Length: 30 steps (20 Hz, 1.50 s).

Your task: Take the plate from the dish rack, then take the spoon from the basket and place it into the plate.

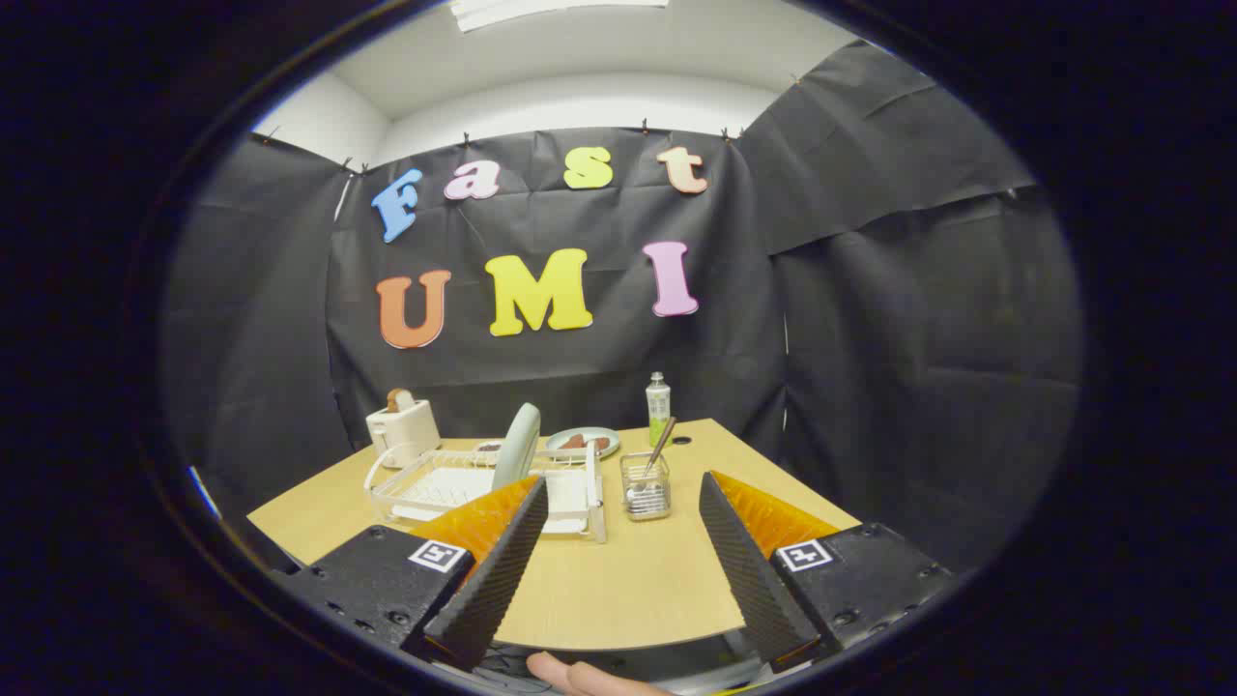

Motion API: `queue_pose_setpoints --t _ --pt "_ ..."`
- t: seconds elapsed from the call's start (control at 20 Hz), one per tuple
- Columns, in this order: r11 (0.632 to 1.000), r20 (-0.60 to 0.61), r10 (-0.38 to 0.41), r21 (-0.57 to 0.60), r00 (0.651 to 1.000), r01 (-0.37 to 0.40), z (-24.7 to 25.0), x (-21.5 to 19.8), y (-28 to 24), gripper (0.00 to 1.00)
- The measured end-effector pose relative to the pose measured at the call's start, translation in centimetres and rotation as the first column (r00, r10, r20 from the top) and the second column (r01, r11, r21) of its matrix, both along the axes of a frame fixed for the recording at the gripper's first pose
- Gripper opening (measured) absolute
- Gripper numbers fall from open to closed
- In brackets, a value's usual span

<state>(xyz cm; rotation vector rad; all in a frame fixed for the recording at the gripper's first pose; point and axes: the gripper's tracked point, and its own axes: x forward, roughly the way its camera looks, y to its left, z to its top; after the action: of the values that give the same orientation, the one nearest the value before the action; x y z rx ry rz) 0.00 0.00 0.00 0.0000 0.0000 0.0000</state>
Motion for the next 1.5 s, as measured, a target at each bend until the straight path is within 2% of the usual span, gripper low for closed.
queue_pose_setpoints --t 1.0,1.35,1.5 --pt "0.998 -0.005 0.004 -0.07 1.0 -0.004 -0.8 1.4 1.3 1.0" --pt "0.997 -0.041 0.0 -0.076 0.999 -0.003 -1.3 3.2 1.7 1.0" --pt "0.997 -0.051 0.022 -0.078 0.998 -0.026 -0.9 4.6 2.5 1.0"
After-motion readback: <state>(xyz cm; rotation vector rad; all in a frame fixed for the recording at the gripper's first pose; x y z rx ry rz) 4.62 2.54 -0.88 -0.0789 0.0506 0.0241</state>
